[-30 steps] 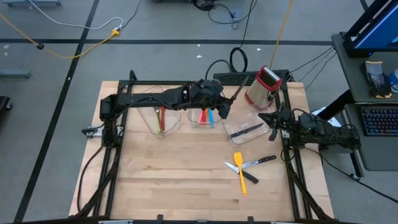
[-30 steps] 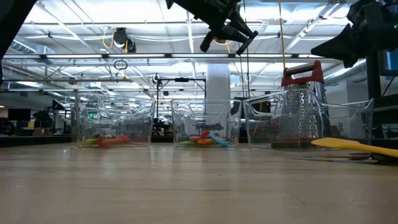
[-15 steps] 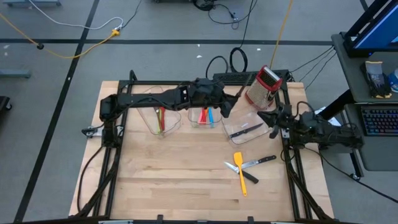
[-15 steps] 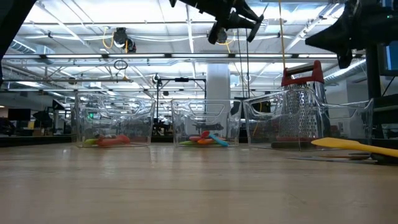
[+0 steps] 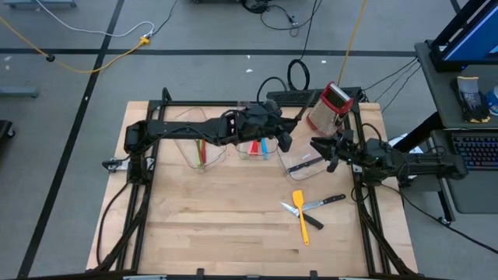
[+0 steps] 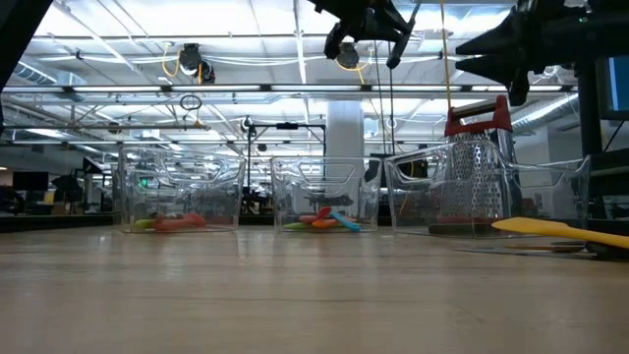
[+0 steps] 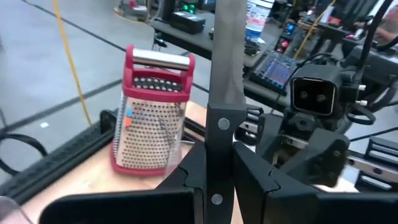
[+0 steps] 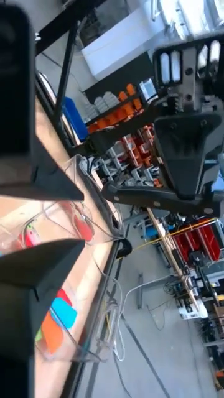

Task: Pick & Place Kitchen Items
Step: Put the black kitchen knife into the right bin

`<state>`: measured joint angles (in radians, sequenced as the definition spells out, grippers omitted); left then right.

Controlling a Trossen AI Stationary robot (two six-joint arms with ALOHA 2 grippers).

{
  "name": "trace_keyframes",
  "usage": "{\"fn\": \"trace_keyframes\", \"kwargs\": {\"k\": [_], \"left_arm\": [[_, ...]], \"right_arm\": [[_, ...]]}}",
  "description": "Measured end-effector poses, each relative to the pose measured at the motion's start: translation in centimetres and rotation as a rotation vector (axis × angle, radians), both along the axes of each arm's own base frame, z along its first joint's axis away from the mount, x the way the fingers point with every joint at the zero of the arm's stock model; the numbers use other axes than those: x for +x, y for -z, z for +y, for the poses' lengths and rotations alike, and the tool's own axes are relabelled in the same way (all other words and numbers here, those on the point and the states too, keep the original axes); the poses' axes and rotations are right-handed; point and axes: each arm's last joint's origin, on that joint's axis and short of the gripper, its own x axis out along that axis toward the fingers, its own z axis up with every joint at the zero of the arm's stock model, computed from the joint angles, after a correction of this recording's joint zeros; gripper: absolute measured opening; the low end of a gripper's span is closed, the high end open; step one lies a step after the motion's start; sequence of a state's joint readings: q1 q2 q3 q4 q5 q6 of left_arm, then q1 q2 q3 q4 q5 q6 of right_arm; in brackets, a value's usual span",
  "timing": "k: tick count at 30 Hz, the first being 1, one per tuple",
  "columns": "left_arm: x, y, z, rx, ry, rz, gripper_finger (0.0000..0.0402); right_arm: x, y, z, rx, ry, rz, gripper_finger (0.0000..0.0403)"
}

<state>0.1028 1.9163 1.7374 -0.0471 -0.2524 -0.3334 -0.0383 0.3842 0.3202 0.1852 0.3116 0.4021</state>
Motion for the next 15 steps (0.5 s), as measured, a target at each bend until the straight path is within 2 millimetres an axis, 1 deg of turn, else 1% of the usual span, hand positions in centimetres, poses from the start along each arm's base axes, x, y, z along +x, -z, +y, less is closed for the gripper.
{"fn": "trace_keyframes", "kwargs": {"k": [4, 8, 11, 15], "left_arm": [[0.1, -0.3, -0.5, 0.041, -0.014, -0.016, 0.0039], [0.2, -0.7, -0.8, 0.073, -0.005, -0.054, 0.0039], [0.2, -0.8, -0.9, 0.075, -0.003, -0.057, 0.0039], [0.2, -0.7, -1.0, 0.075, 0.0, -0.053, 0.0039]], "right_arm": [[1.0, -0.1, -0.1, 0.038, 0.03, -0.032, 0.0167], [2.0, -0.3, -0.2, 0.044, 0.052, -0.076, 0.0217], [2.8, -0.3, -0.3, 0.073, 0.048, -0.112, 0.0241], [3.6, -0.1, -0.3, 0.089, 0.053, -0.127, 0.0258]]}}
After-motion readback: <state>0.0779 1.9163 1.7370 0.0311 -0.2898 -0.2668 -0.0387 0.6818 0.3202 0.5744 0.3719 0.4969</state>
